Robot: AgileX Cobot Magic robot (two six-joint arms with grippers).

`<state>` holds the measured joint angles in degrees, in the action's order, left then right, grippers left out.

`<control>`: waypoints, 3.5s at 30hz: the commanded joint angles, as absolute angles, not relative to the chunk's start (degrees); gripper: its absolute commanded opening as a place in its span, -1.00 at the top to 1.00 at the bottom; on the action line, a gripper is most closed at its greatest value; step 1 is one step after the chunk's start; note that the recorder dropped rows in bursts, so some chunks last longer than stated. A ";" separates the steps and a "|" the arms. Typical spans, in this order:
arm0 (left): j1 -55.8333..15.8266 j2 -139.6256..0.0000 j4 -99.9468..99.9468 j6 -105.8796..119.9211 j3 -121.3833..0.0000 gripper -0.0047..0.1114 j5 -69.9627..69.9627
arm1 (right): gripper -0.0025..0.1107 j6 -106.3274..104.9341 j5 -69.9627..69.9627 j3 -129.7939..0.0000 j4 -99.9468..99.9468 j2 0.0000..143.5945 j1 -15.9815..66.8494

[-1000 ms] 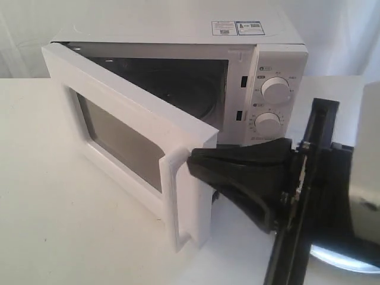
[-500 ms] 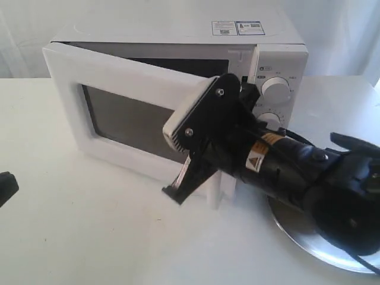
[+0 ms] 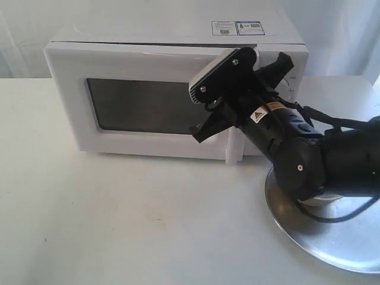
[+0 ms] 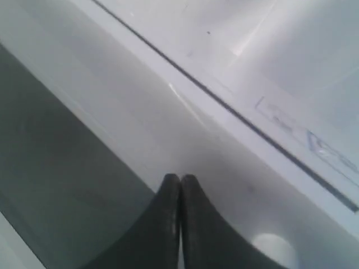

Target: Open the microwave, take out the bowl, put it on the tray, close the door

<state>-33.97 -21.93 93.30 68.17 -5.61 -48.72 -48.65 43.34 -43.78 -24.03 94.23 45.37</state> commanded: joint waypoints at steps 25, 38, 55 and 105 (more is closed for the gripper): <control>-34.40 -21.96 79.59 50.28 0.00 0.92 -47.00 | 0.96 -37.77 48.43 -43.78 -10.25 90.74 49.95; -34.40 -21.96 79.59 50.28 0.00 0.92 -44.96 | 0.96 -35.24 49.99 -18.95 -23.57 49.19 56.59; -8.20 -15.67 70.82 49.67 -1.27 0.92 -8.32 | 0.96 -30.39 50.54 -15.32 -46.71 28.67 56.59; 12.32 -0.09 -0.85 -14.84 0.00 0.92 12.65 | 0.96 -31.03 50.79 -15.32 -46.60 28.57 56.59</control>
